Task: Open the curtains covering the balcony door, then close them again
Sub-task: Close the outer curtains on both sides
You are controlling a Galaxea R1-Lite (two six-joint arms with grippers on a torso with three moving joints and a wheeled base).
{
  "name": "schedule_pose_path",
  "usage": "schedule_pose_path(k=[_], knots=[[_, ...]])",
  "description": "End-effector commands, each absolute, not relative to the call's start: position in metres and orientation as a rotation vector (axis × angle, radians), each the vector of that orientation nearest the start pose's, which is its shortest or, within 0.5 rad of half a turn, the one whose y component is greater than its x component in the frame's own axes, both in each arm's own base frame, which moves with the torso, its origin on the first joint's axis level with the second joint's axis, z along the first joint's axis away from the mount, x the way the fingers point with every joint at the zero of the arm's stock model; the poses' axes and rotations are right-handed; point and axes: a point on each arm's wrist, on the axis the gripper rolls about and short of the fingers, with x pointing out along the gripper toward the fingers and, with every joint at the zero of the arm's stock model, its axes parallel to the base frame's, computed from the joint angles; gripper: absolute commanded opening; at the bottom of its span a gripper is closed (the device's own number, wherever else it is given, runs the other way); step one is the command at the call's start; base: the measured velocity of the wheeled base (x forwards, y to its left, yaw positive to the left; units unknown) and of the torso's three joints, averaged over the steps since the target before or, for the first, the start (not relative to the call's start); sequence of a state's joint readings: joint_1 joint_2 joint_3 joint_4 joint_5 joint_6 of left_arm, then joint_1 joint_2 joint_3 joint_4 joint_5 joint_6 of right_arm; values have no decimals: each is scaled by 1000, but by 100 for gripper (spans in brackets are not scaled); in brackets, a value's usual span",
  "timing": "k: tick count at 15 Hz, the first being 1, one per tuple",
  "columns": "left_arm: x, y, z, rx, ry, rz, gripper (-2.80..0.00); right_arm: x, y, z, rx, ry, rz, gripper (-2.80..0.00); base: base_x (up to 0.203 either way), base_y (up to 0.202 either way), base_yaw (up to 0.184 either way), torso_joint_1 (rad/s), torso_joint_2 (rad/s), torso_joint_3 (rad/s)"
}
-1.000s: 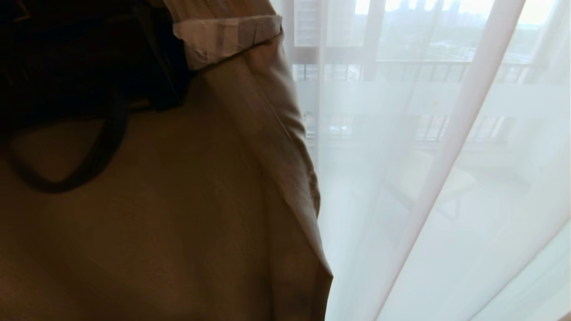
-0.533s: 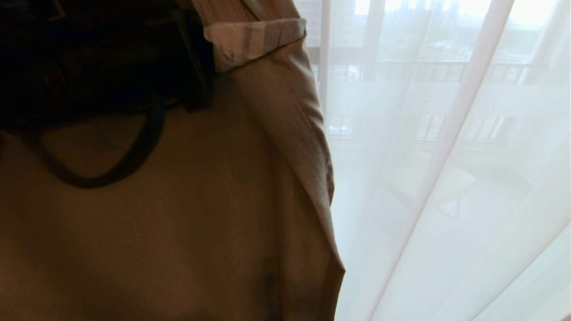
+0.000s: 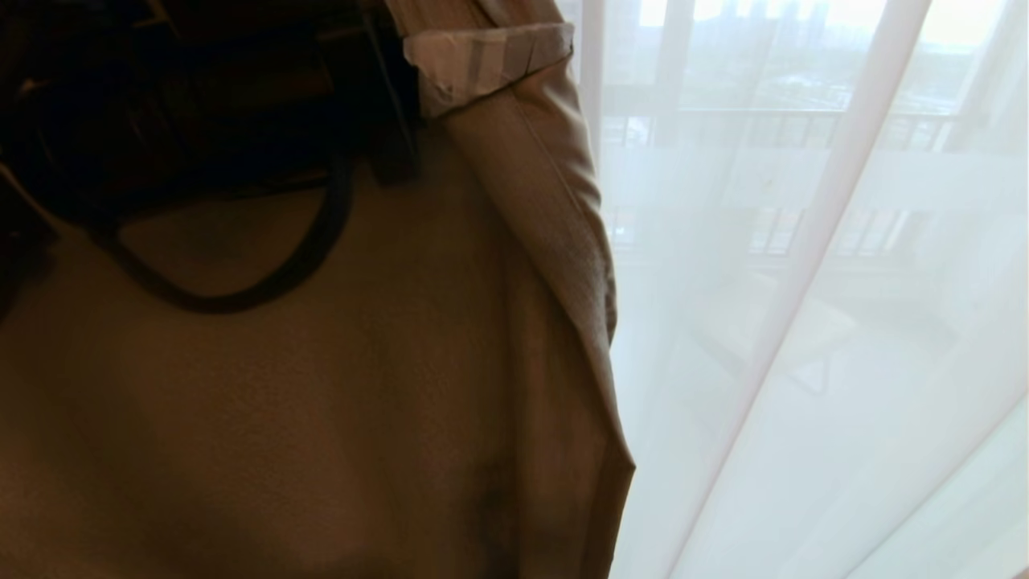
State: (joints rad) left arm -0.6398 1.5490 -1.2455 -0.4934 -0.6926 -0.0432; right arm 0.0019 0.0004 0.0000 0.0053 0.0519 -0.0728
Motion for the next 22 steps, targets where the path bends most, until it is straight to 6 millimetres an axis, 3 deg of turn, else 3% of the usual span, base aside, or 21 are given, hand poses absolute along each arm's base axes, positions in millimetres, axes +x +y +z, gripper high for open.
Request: schedule_pose_path(k=[1,7,14,22], knots=[[216,-177,337,-31,-175,-1322,-280,-23,1,75,-73,4,55,-280,0,0,0,0,0,0],[208,-139,349,-25,-207,-1182,-280,-23,1,75,-73,4,55,-280,0,0,0,0,0,0],[173,-51,357,6,-192,-857,-280,-23,1,75,-73,4,55,-280,0,0,0,0,0,0],[139,51,352,63,-182,-210,-280,-23,1,75,-73,4,55,-280,0,0,0,0,0,0]])
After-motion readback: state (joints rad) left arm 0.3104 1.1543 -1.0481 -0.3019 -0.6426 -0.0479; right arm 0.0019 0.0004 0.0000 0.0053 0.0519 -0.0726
